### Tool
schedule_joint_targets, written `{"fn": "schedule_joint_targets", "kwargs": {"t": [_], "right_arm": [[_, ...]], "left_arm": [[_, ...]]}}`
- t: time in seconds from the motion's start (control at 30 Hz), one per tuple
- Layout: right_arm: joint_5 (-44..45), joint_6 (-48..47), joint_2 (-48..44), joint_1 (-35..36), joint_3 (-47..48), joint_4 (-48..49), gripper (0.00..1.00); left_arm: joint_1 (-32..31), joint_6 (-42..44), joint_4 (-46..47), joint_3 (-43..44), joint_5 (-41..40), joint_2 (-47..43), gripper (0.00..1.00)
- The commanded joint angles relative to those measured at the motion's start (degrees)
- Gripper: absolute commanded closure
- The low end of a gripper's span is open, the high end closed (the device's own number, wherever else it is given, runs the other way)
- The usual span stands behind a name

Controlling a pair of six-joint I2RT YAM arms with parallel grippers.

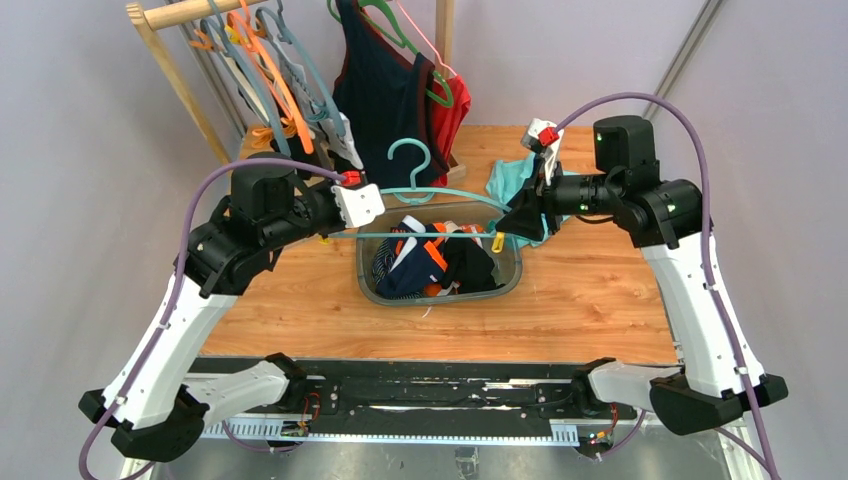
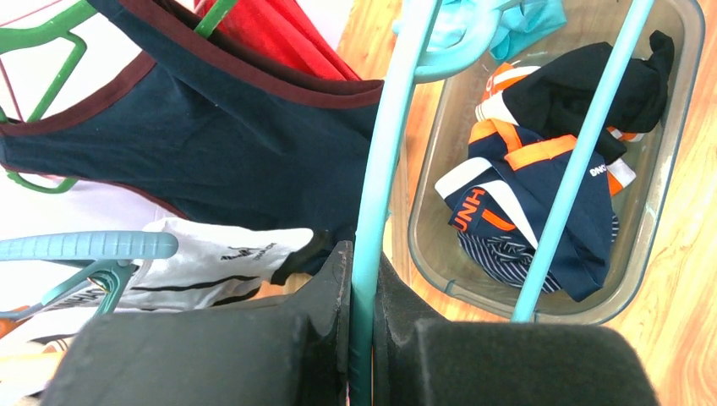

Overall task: Remove the underwear clipped to the hanger
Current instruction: Place the hanger at the clothesline.

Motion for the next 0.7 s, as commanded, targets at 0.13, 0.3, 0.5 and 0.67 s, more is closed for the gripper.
{"fn": "schedule_joint_targets", "kwargs": {"t": [0.13, 0.3, 0.5, 0.67], "right_arm": [[-11.21, -0.65, -0.09, -3.22, -1.41, 0.38, 0.72], [-11.84, -1.34, -0.88, -3.27, -3.44, 3.06, 0.99], [-8.68, -3.59, -0.73, -6.06, -0.73, 3.14, 0.99], [-8.46, -5.52, -0.06, -12.27, 5.70, 0.29, 1.00]], "left_arm": [[-0.04, -0.07, 2.90, -0.50, 0.74, -0.61, 1.00], [-0.05, -0.75, 3.92, -1.66, 0.69, -0.82, 1.00], [-0.05, -5.21, 8.16, -4.13, -0.86, -2.31, 0.73], [0.14, -8.97, 9.54, -4.58, -2.91, -4.84, 0.20]]}}
